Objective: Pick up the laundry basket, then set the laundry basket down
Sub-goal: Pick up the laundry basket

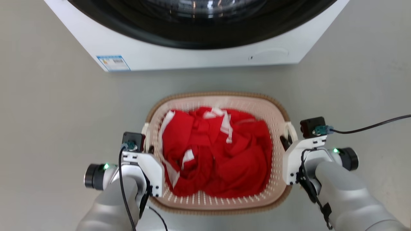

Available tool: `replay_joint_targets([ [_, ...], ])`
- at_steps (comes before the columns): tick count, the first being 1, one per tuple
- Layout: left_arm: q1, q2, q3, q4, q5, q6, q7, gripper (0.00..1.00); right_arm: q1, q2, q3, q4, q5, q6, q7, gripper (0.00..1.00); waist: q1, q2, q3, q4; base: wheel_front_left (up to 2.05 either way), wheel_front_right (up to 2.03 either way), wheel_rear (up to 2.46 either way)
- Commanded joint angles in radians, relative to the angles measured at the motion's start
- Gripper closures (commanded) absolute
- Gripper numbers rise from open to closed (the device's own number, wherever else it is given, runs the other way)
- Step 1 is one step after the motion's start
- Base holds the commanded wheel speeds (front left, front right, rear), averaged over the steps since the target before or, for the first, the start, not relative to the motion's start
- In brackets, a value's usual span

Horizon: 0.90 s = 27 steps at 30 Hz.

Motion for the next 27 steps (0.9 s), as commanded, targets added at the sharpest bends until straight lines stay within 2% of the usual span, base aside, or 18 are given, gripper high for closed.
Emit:
replay_joint_targets([
  [1,0.019,0.059,0.005,0.024,-0.009,0.002,0.011,1.00,0.037,-0.025,0.018,0.004,0.012,0.002,0.021,1.00,0.0000,0.0000,-0.046,0.003,0.00,0.00,0.00],
  [16,0.085,0.062,-0.026,0.034,-0.027,-0.017,0.201,1.00,0.079,-0.025,0.092,-0.006,0.096,0.002,0.199,1.00,0.0000,0.0000,-0.219,0.003,0.00,0.00,0.00],
  [27,0.136,0.067,-0.038,0.036,-0.038,-0.014,0.284,1.00,0.127,-0.025,0.127,-0.002,0.147,0.002,0.250,1.00,0.0000,0.0000,-0.309,0.003,0.00,0.00,0.00],
])
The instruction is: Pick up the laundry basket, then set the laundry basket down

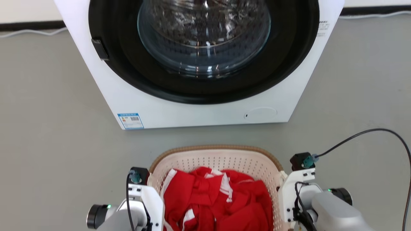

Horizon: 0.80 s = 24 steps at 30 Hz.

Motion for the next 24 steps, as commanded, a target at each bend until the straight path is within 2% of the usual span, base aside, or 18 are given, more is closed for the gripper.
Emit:
replay_joint_targets([
  [1,0.005,0.069,0.005,0.026,0.004,0.013,0.005,1.00,0.007,-0.036,0.009,0.002,0.002,0.002,-0.002,1.00,0.0001,0.0000,-0.014,-0.001,0.00,0.00,0.00],
  [14,0.063,0.070,-0.009,0.027,-0.006,0.013,0.070,1.00,0.055,-0.036,0.049,0.005,0.061,0.002,0.037,1.00,0.0001,0.0000,-0.103,-0.006,0.00,0.00,0.00],
  [24,0.077,0.071,-0.012,0.027,-0.013,0.017,0.077,1.00,0.054,-0.036,0.077,0.012,0.088,0.002,0.047,1.00,0.0001,0.0000,-0.126,-0.008,0.00,0.00,0.00],
])
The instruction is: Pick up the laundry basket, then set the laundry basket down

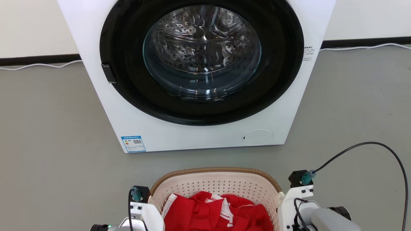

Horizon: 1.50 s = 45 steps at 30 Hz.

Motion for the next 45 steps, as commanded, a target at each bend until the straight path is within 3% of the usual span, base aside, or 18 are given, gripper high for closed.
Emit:
replay_joint_targets([
  [1,0.000,0.071,0.003,0.027,0.002,0.017,0.004,1.00,-0.011,-0.039,0.009,0.008,0.003,-0.002,-0.006,1.00,0.0001,0.0000,-0.001,0.000,0.00,0.00,0.00],
  [45,-0.013,0.076,-0.008,0.027,-0.013,0.014,-0.001,1.00,-0.049,-0.039,0.084,0.037,0.100,-0.002,-0.050,1.00,0.0001,0.0000,-0.010,-0.006,0.00,0.00,0.00],
])
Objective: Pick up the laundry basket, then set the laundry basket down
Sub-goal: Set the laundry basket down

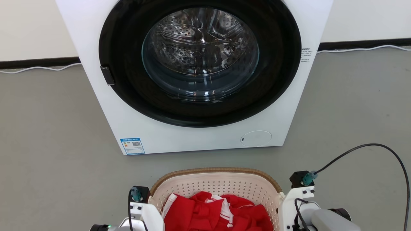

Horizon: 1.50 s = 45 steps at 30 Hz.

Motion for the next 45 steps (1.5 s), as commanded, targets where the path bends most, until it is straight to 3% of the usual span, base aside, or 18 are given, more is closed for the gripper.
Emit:
replay_joint_targets([
  [1,-0.013,0.075,0.003,0.028,-0.001,0.014,0.000,1.00,-0.040,-0.043,0.010,0.015,0.002,-0.003,-0.025,1.00,0.0001,0.0000,0.000,-0.001,0.00,0.00,0.00],
  [20,-0.038,0.073,-0.001,0.028,0.000,0.024,-0.034,1.00,-0.072,-0.043,0.034,0.026,0.029,-0.003,-0.068,1.00,0.0001,0.0000,0.079,0.007,0.00,0.00,0.00],
  [45,-0.186,0.082,-0.020,0.028,0.036,0.042,-0.149,1.00,-0.205,-0.043,0.044,0.043,0.045,-0.003,-0.233,1.00,0.0001,0.0000,0.410,0.038,0.00,0.00,0.00],
])
